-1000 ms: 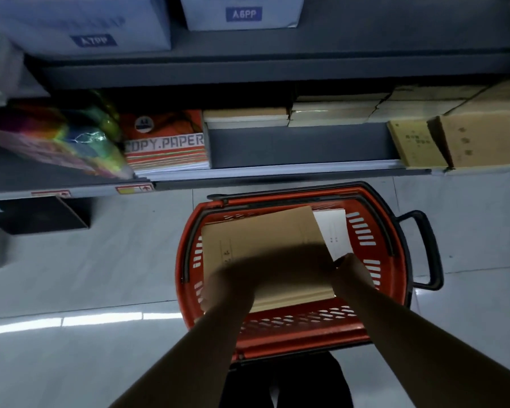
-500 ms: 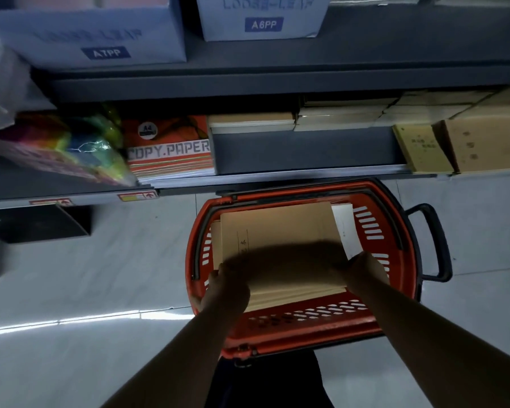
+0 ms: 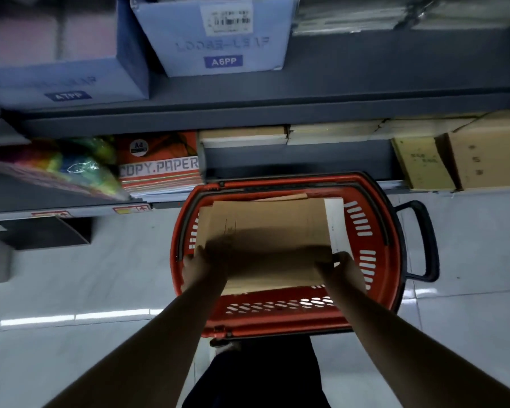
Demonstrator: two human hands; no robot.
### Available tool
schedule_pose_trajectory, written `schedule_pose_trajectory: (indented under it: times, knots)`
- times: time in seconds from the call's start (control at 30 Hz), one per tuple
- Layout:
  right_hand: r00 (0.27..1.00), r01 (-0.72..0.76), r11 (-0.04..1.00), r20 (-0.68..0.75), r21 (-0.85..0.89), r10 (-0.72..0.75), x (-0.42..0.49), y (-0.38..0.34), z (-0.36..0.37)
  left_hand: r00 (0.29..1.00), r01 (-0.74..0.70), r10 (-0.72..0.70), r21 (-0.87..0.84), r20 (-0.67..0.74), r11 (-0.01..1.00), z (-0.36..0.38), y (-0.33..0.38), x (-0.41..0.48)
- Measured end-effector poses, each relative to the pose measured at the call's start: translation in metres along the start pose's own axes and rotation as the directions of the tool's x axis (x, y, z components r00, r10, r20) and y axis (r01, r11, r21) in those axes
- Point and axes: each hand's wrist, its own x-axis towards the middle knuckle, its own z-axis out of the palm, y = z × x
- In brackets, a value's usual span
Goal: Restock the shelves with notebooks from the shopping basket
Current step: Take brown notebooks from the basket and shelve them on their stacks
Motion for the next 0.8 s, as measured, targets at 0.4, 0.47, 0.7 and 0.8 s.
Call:
schedule_pose_trajectory:
  times: [0.4,0.47,0.7,0.8]
  knots:
    - [0.838,-0.431,0.799,0.514,0.42,0.181,-0.019,-0.032,-0.063,0.951,0.267,-0.292,-0.754,0.105,0.6,-0.009,0.069,-0.056]
    - [0.816,-0.44,0.773,0.563,0.456,0.132,-0.022,-0.044,-0.06,0.951,0.304,-0.25,-0.718,0.184,0.627,-0.001,0.079,-0.063]
    - [0.799,-0.404,0.744,0.602,0.532,0.003,-0.051,-0.075,-0.055,0.95,0.311,-0.172,-0.722,0.262,0.618,0.0,0.085,-0.088]
    - [0.849,-0.335,0.683,0.522,0.649,-0.079,-0.066,-0.075,-0.084,0.96,0.275,-0.145,-0.689,0.241,0.671,-0.02,0.077,-0.104]
